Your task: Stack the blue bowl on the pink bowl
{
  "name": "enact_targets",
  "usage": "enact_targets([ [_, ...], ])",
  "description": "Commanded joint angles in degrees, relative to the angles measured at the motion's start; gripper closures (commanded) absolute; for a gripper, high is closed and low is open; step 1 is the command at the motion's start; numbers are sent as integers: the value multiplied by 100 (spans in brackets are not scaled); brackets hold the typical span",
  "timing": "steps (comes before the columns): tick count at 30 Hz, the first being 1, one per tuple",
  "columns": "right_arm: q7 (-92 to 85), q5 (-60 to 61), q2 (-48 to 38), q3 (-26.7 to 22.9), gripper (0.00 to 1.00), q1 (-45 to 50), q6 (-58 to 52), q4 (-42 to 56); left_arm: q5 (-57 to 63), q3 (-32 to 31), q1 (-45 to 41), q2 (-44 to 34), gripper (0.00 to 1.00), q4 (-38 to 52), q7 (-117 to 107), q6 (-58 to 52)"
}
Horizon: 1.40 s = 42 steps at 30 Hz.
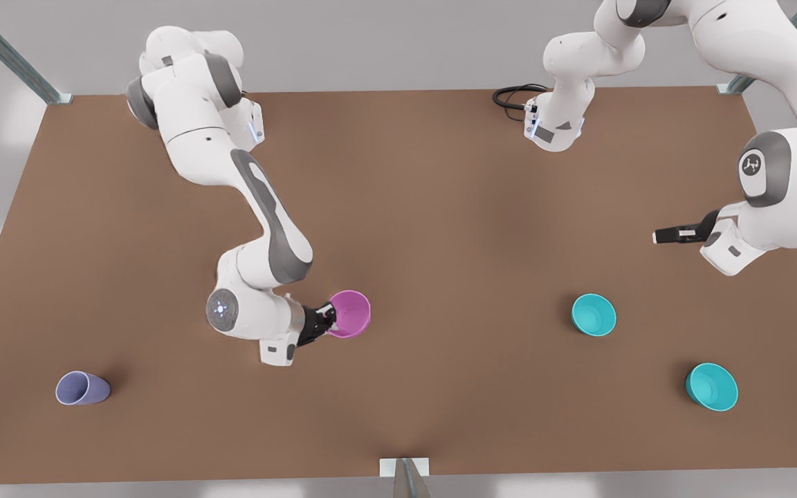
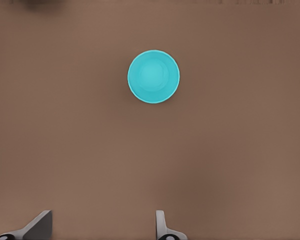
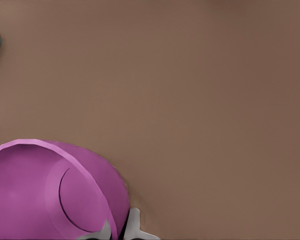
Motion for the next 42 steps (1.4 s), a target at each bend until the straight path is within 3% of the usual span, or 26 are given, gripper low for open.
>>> enact_targets([
  [1, 5644, 57, 295, -24, 79, 277, 753, 191, 3, 0, -8, -6, 0, 2, 16, 52],
  [6, 6506, -57, 1025, -165, 79, 954, 1782, 489, 3, -9, -25, -24, 0, 2, 16, 52],
  [12, 6559, -40, 1394, -147, 79, 998, 2072, 736, -5, 0, -16, -15, 0, 2, 7, 52],
  [14, 6559, -48, 1412, -156, 0, 998, 2072, 762, -5, -9, -25, -15, 0, -6, -63, 43],
  [18, 6585, -22, 1219, -156, 0, 972, 1993, 762, 3, -53, -201, 301, 0, -6, -28, 403],
  [19, 6586, -13, 772, -165, 0, 814, 1451, 744, -5, -53, -166, 415, 0, 2, -28, 658],
  [21, 6261, -40, -205, -156, 0, -21, -677, 744, -67, -44, -122, 1223, 0, 239, -37, 1598],
  [23, 4697, -487, -557, -165, 0, -1120, -2550, 744, -234, -44, -69, 2217, 0, 706, -1, 2152],
  [26, 2817, -2367, -1057, -173, 0, -1805, -3500, 753, -788, -61, 238, 2630, 0, 644, 314, 2750],
  [28, 1515, -3238, -1848, -165, 0, -2052, -4431, 753, -1289, -70, 370, 2780, 0, 416, 930, 3260],
  [30, 1479, -3283, -2832, -86, 0, -2096, -4634, 324, -1297, -70, 300, 2780, 0, 161, 939, 3400],
  [33, 1549, -3177, -4529, -68, 0, -2175, -3809, -1830, -1271, -88, 177, 2780, 0, -349, 1141, 3699],
  [36, 1602, -3169, -4248, -77, 0, -2096, -3676, -1857, -1262, -88, 142, 2824, 0, -499, 1141, 3726],
  [38, 1620, -3151, -4143, -68, 0, -2096, -3650, -1831, -1262, -88, 150, 2868, 34, -499, 1141, 3726],
  [39, 1611, -3142, -4125, -77, 0, -2096, -3650, -1805, -1262, -88, 150, 2877, 44, -499, 1141, 3726],
  [42, 1611, -3151, -4037, -77, 0, -2096, -3641, -1725, -1262, -88, 168, 2912, 55, -490, 1141, 3726],
])
